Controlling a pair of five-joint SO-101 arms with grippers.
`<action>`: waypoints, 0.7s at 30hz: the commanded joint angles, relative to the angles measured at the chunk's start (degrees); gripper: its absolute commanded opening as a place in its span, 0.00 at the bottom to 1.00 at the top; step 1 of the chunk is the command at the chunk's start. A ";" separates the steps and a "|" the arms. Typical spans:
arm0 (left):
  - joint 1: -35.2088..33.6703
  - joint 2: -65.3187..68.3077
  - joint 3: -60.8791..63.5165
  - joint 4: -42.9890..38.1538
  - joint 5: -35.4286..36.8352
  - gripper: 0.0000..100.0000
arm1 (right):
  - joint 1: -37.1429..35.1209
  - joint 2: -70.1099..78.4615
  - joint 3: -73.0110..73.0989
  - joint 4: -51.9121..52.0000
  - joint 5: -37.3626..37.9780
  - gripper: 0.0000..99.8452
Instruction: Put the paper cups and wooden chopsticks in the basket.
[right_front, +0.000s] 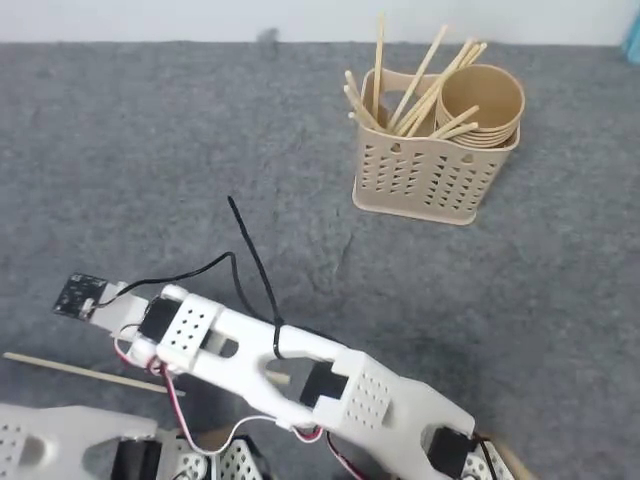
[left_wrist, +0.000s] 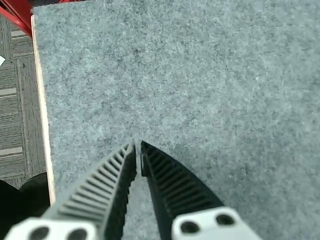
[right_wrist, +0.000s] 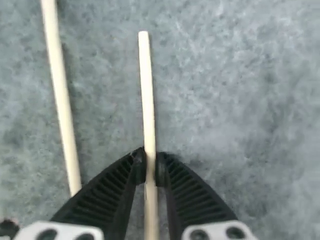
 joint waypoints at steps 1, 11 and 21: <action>-0.26 -0.88 -0.75 -1.49 -0.35 0.01 | 2.07 -4.70 -4.48 8.66 0.53 0.01; 6.24 -2.99 7.96 2.90 -0.26 0.01 | 12.79 -20.79 -5.19 30.73 0.53 0.01; 20.75 -19.52 23.78 2.37 3.25 0.01 | 22.29 -41.01 -1.85 36.26 -1.14 0.01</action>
